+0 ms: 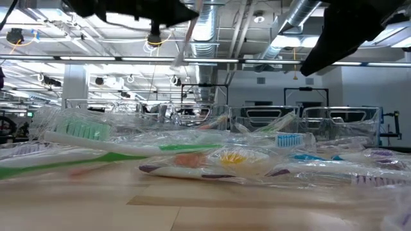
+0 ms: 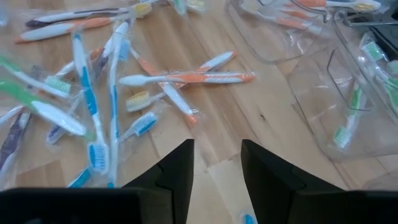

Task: Pick & Place Toothbrushes
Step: Put the orange toothbrush into the middle left transparent bin

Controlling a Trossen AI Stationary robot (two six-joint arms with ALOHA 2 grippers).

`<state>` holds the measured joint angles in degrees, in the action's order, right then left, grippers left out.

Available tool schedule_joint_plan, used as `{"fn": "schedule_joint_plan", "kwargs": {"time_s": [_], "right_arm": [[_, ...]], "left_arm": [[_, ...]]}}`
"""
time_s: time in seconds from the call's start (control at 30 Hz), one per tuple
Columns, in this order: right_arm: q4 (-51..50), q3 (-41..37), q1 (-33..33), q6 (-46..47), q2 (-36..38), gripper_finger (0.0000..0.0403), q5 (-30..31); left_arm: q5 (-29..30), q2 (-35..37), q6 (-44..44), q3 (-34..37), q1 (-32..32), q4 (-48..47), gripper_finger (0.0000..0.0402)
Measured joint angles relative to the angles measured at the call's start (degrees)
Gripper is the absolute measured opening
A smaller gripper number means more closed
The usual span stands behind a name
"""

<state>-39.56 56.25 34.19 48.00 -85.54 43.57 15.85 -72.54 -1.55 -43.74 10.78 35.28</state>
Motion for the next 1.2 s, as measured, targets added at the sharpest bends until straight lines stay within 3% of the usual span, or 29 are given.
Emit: {"fn": "schedule_joint_plan", "kwargs": {"time_s": [0.2,0.47,0.87,1.2], "right_arm": [[0.0,0.0,-1.69,-1.19,0.0,0.0127,0.12],[0.0,0.0,-2.22,-2.94,0.0,0.0127,0.17],[0.03,0.0,-2.24,-3.62,0.0,0.0127,0.15],[0.4,0.0,-2.44,-4.69,0.0,0.0127,0.14]], "left_arm": [[-7.32,-7.31,8.35,-0.01,9.34,2.28,0.0011],[-7.38,-18.14,10.74,0.02,11.79,5.05,0.0018],[-5.57,-19.49,18.34,0.02,12.82,-3.2,0.0071],[-3.9,-19.49,18.53,0.06,12.78,-3.4,0.0136]]}}
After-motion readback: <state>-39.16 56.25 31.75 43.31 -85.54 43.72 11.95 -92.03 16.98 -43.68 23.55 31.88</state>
